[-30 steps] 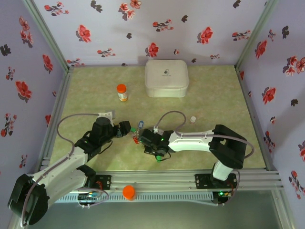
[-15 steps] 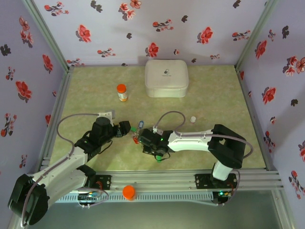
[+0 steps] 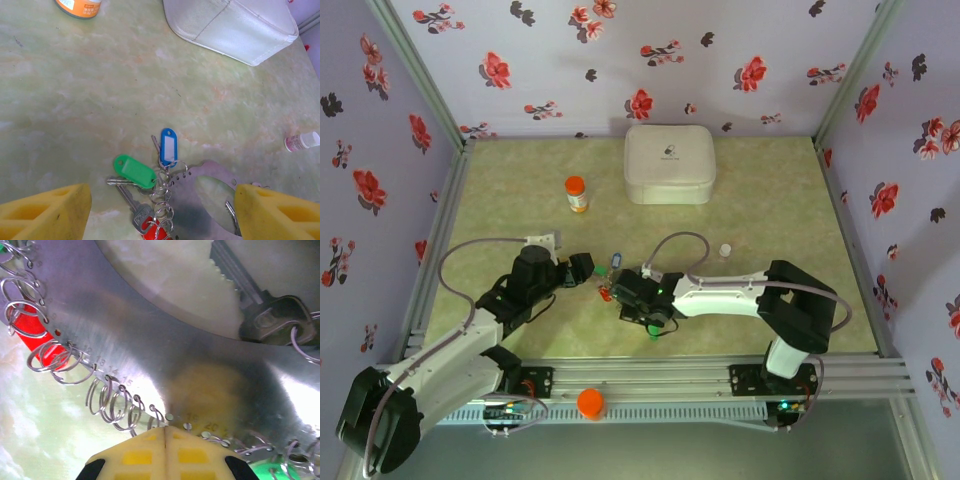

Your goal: Put the keys on the keyring

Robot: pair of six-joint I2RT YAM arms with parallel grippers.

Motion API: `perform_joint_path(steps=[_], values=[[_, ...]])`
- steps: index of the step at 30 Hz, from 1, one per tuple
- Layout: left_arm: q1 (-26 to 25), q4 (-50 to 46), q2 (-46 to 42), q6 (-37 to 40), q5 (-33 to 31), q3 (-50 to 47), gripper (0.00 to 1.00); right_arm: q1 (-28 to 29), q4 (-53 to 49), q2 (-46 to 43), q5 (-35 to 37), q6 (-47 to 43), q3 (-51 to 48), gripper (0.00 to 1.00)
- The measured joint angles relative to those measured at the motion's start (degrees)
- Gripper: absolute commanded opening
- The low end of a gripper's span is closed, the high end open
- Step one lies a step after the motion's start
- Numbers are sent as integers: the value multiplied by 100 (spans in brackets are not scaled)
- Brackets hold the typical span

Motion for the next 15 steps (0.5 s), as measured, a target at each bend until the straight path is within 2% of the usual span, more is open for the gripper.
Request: perform_joint_path(steps=[4,8,11,15], values=[[0,0,9,2,109,0,75,-57,-197,-229,11,-170,-2,0],[0,-2,76,2,225,0,75,-90,-376,-437,13,-756,39,21],[2,-20,72,2,269,-4,76,-90,-656,-442,66,-1731,291,28],[94,-109,-68,-2,291,-68,76,-83,-984,-442,251,-3488,780,30]])
